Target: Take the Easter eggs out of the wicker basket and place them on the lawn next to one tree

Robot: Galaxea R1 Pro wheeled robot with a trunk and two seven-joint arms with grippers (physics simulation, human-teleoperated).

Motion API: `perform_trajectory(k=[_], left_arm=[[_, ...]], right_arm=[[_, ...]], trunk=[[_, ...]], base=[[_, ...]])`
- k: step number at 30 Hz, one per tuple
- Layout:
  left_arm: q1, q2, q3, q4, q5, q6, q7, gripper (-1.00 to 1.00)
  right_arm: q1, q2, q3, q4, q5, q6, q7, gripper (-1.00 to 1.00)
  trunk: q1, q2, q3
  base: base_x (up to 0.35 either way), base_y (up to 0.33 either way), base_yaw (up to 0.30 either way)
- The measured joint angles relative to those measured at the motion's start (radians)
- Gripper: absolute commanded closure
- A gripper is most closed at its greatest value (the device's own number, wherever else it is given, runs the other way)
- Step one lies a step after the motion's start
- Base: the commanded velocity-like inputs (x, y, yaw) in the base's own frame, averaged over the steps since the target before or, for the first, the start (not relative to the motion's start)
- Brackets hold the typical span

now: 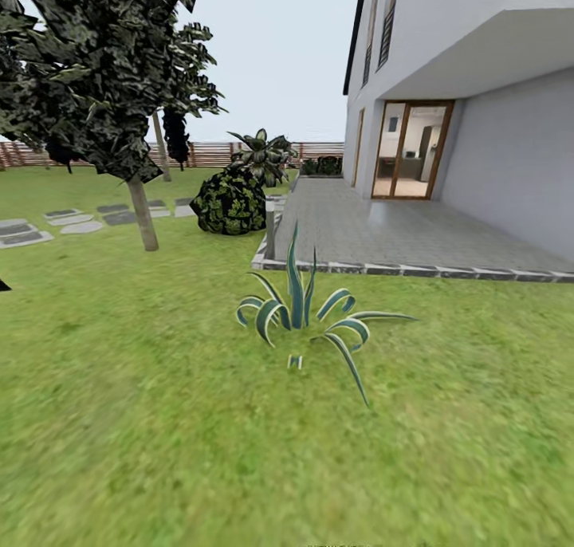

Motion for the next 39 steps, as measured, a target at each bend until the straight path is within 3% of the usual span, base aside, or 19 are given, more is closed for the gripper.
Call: perform_trajectory(k=[39], left_arm=[[0.000,0.000,0.000,0.000,0.000,0.000,0.000,-1.00]], right_arm=[[0.000,0.003,0.000,0.000,0.000,-0.001,0.000,-1.00]], trunk=[[0.000,0.000,-0.015]], base=[[0.000,0.000,-0.300]])
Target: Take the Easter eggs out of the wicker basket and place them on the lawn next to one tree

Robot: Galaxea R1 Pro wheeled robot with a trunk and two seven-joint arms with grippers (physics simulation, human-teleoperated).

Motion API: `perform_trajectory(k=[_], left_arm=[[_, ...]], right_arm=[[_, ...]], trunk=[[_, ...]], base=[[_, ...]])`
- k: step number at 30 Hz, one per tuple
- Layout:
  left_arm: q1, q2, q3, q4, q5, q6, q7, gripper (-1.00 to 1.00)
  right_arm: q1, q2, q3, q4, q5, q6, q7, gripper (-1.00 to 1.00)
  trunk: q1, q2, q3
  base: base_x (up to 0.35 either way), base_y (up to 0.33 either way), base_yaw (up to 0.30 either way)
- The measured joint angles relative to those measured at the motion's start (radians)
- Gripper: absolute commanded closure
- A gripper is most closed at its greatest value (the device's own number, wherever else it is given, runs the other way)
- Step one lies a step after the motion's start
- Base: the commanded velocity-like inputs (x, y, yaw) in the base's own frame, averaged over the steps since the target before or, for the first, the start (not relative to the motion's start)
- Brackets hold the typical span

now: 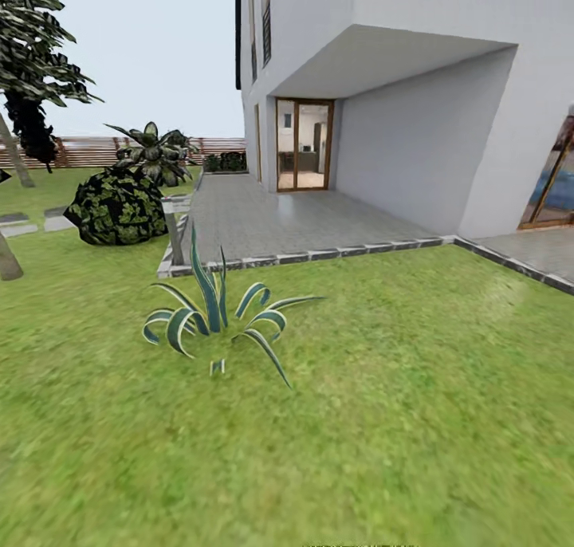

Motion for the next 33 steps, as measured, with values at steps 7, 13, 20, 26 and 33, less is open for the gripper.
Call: perform_trajectory(k=[7,13,20,26,33], left_arm=[[0.000,0.000,0.000,0.000,0.000,0.000,0.000,-1.00],[0.000,0.000,0.000,0.000,0.000,-0.001,0.000,-1.00],[0.000,0.000,0.000,0.000,0.000,-0.001,0.000,-1.00],[0.000,0.000,0.000,0.000,0.000,-0.001,0.000,-1.00],[0.000,0.000,0.000,0.000,0.000,-0.001,0.000,-1.00]], right_arm=[[0.000,0.000,0.000,0.000,0.000,0.000,0.000,-1.00],[0.000,0.000,0.000,0.000,0.000,0.000,0.000,-1.00],[0.000,0.000,0.000,0.000,0.000,0.000,0.000,-1.00],[0.000,0.000,0.003,0.000,0.010,0.003,-0.003,-1.00],[0.000,-0.006,0.002,-0.001,0.010,0.001,0.000,-1.00]], trunk=[[0.000,0.000,-0.003],[0.000,0.000,-0.006],[0.000,0.000,-0.009],[0.000,0.000,-0.009],[0.000,0.000,-0.009]], base=[[0.000,0.000,-0.300],[0.000,0.000,-0.300],[0.000,0.000,-0.275],[0.000,0.000,-0.031],[0.000,0.000,-0.001]])
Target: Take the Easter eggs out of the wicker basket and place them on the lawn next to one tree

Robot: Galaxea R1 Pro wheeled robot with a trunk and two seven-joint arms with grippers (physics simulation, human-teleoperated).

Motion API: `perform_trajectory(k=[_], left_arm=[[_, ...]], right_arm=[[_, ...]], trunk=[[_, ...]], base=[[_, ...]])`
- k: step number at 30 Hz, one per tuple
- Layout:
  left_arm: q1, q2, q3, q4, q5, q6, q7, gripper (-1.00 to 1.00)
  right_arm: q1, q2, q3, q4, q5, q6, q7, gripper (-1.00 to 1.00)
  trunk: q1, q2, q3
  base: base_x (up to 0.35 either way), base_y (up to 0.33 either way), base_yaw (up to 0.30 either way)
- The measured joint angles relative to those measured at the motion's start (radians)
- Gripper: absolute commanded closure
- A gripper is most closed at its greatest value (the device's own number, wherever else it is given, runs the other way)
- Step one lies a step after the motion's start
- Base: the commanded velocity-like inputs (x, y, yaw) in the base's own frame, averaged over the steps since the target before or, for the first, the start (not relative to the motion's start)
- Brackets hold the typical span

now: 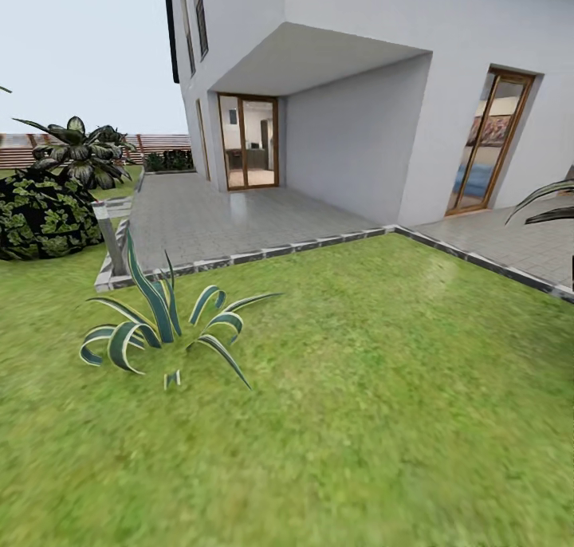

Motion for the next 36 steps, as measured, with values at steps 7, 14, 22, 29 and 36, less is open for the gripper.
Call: perform_trajectory(k=[7,14,22,29,36], left_arm=[[0.000,0.000,0.000,0.000,-0.002,0.004,-0.011,-1.00],[0.000,0.000,-0.001,0.000,-0.001,0.006,-0.115,-1.00],[0.000,0.000,-0.001,0.000,-0.001,0.006,-0.123,-1.00],[0.000,0.000,-0.003,0.000,-0.001,0.006,-0.124,-1.00],[0.000,0.000,-0.003,0.000,-0.001,0.006,-0.124,-1.00]], right_arm=[[0.000,0.000,-0.002,0.000,-0.009,-0.001,-0.002,-1.00],[0.000,0.000,-0.002,0.000,-0.009,-0.001,-0.006,-1.00],[0.000,0.002,-0.001,0.000,-0.008,-0.001,-0.007,-1.00],[0.000,0.006,-0.002,0.000,-0.009,-0.001,-0.006,-1.00],[0.000,0.007,-0.004,0.001,-0.010,0.000,-0.003,-1.00]], trunk=[[0.000,0.000,0.000],[0.000,0.000,0.000],[0.000,0.000,0.000],[0.000,0.000,0.000],[0.000,0.000,0.000]], base=[[0.000,0.091,0.000],[0.035,0.320,0.000],[0.102,0.336,0.000],[0.117,0.336,0.000],[0.130,0.333,-0.049]])
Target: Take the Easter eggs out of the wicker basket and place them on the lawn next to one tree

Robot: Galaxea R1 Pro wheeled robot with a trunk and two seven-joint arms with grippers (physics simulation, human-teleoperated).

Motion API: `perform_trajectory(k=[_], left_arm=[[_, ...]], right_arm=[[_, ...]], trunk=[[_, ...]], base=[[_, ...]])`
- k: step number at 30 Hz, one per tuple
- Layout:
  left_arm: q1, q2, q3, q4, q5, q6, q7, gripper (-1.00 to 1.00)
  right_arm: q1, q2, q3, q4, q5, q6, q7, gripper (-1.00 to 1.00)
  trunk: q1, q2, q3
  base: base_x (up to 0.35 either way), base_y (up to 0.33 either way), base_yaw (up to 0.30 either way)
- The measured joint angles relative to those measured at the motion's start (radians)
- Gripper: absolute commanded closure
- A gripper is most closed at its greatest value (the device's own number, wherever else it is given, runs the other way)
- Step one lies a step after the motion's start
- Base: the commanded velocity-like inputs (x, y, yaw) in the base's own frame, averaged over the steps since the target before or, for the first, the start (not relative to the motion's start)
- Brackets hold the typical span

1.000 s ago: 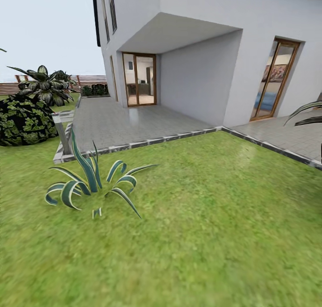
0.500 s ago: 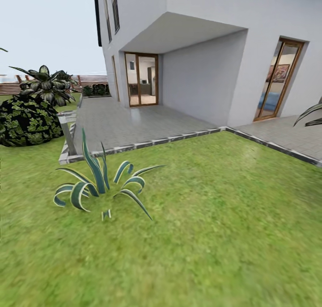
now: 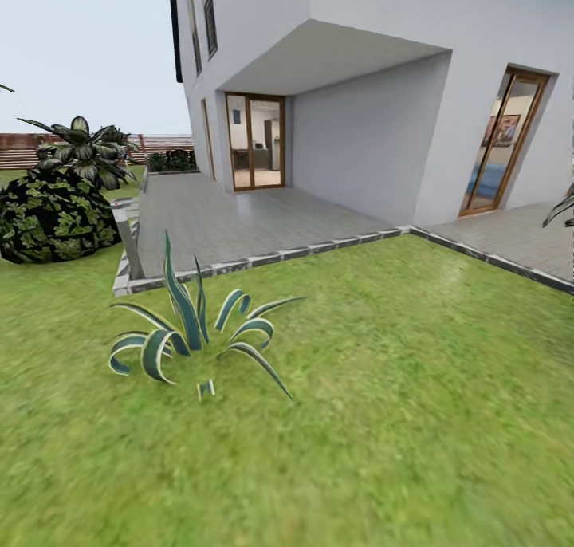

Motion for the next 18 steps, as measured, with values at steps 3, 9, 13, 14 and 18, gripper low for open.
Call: perform_trajectory(k=[3,9,13,14,18], left_arm=[[0.000,0.000,0.000,0.000,0.000,0.000,0.000,-1.00],[0.000,0.000,0.000,0.000,0.000,0.000,0.000,-1.00],[0.000,0.000,0.000,0.000,0.000,0.000,0.000,-1.00],[0.000,0.000,0.000,0.000,0.000,0.000,0.000,-1.00],[0.000,0.000,0.000,0.000,0.000,0.000,0.000,-1.00]], right_arm=[[0.000,0.000,-0.001,0.000,0.000,-0.002,0.002,-1.00],[0.000,0.000,-0.001,0.000,0.000,-0.002,0.003,-1.00],[0.000,0.000,-0.001,0.000,0.000,0.000,0.002,-1.00],[0.000,0.000,-0.001,0.000,0.000,0.001,0.001,-1.00],[0.000,0.000,-0.001,0.000,0.000,0.001,0.001,-1.00]], trunk=[[0.000,0.000,0.000],[0.000,0.000,0.000],[0.000,0.000,0.000],[0.000,0.000,0.000],[0.000,0.000,0.000]], base=[[0.130,0.333,-0.270],[0.130,0.333,-0.250],[0.130,0.333,-0.040],[0.130,0.333,-0.008],[0.130,0.333,-0.003]])
